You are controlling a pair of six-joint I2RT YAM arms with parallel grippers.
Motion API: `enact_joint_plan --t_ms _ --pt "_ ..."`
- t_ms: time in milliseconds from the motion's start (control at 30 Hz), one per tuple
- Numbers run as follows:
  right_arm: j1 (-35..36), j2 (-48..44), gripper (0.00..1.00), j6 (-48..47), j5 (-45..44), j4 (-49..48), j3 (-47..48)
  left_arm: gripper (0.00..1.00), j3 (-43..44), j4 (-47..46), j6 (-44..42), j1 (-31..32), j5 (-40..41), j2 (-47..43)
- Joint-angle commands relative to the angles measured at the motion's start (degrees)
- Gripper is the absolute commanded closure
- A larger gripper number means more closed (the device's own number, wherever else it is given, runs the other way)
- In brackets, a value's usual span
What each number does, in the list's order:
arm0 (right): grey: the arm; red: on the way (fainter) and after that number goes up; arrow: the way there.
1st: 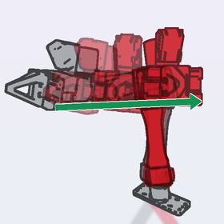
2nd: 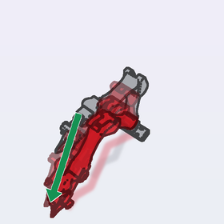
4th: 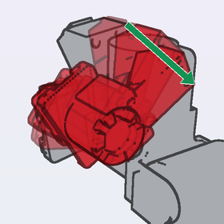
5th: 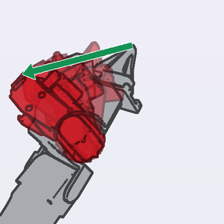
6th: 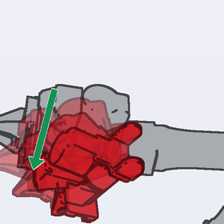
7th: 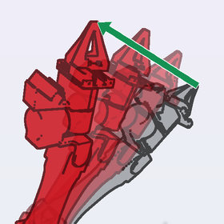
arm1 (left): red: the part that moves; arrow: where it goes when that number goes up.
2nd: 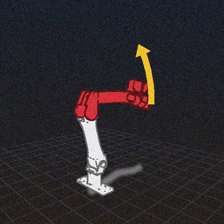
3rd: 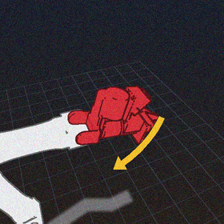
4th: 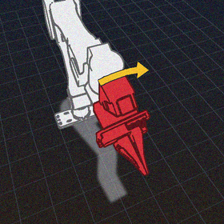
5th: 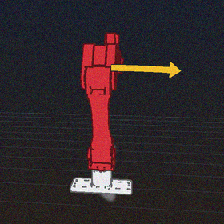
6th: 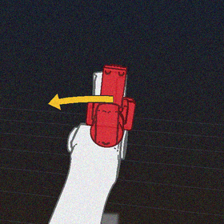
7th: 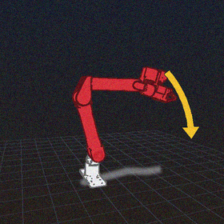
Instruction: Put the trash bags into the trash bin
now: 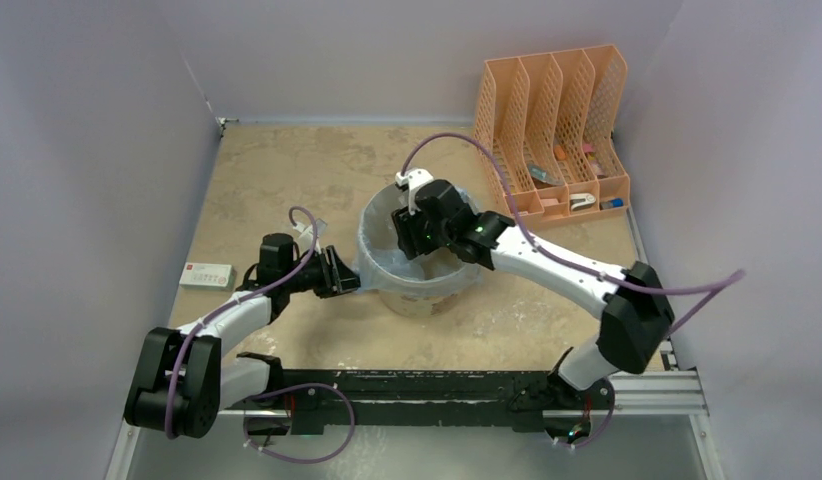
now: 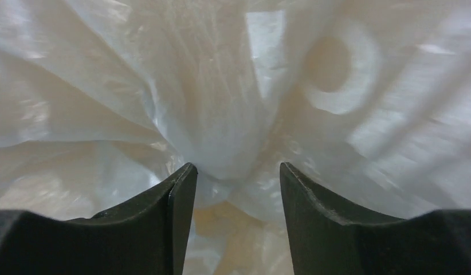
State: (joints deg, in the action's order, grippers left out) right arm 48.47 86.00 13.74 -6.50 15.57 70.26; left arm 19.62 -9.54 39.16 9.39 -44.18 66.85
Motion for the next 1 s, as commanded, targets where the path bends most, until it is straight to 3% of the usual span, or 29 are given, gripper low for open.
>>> enact_joint_plan --t_ms 0,133,367,533,800,967 --pt "1.4 5.1 0.44 -0.8 3.1 -5.2 -0.5 0.62 0.5 -2.3 -1.6 -0.3 -0.7 -0.1" --pt "1.8 9.4 0.44 -0.7 -3.1 -7.2 -1.7 0.62 0.0 -2.7 -1.6 -0.3 -0.3 -0.1" --pt "2.6 12.2 0.42 -0.6 -6.4 -10.9 -2.8 0.62 -0.5 -3.4 -1.2 -0.3 -0.7 -0.1" --pt "2.5 11.0 0.39 0.2 -5.4 -6.5 -3.0 0.62 -0.5 -3.7 -1.0 -0.3 -0.5 0.1" --pt "2.5 1.7 0.31 -1.0 1.9 -2.8 -3.1 0.62 0.4 -3.0 -1.1 -0.3 -0.7 0.1" --pt "2.5 4.7 0.31 -1.6 2.0 -5.9 -3.8 0.62 0.4 -3.2 -1.1 -0.3 -0.5 0.3"
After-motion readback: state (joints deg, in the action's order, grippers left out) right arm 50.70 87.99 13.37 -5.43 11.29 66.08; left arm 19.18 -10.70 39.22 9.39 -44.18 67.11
